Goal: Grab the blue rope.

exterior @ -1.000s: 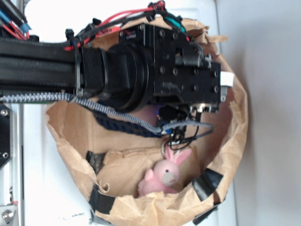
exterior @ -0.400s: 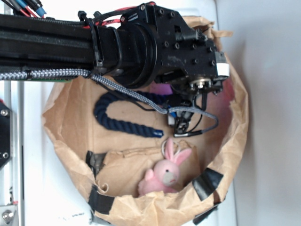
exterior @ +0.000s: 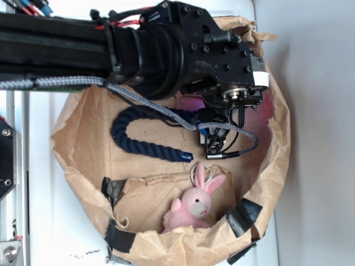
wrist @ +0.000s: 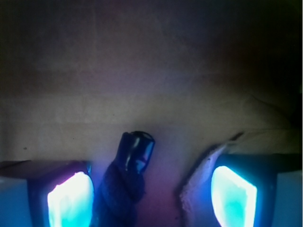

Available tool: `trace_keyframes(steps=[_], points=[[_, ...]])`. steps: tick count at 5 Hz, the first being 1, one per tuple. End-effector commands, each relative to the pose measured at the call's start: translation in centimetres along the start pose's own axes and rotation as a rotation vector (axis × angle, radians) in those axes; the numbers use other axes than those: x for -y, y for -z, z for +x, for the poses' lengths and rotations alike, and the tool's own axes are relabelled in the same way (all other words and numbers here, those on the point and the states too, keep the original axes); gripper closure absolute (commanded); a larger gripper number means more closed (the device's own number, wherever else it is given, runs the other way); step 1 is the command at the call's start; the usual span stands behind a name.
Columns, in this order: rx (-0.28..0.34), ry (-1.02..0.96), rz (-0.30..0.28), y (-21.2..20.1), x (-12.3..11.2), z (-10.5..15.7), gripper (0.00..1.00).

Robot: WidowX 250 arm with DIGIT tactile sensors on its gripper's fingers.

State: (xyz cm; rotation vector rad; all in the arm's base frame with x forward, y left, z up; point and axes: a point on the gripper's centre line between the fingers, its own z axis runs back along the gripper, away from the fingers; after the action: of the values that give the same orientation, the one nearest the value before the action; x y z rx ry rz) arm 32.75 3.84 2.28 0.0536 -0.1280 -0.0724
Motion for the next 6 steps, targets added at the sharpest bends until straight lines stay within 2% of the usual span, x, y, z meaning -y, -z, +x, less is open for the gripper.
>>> trace_keyframes(steps=[1, 2, 3, 4, 6], points=[[0.048, 0.006, 0.007, -1.0, -0.6, 0.7, 0.00], [0.023, 0.024, 0.011, -0.1, -0.2, 0.6, 0.00], [0.039, 0.038, 0.002, 0.5, 0.1, 0.1, 0.00], [0.041, 0.023, 0.015, 0.5, 0.1, -0.1, 1.00], [0.011, 0.002, 0.058, 0.6, 0.4, -1.0, 1.00]])
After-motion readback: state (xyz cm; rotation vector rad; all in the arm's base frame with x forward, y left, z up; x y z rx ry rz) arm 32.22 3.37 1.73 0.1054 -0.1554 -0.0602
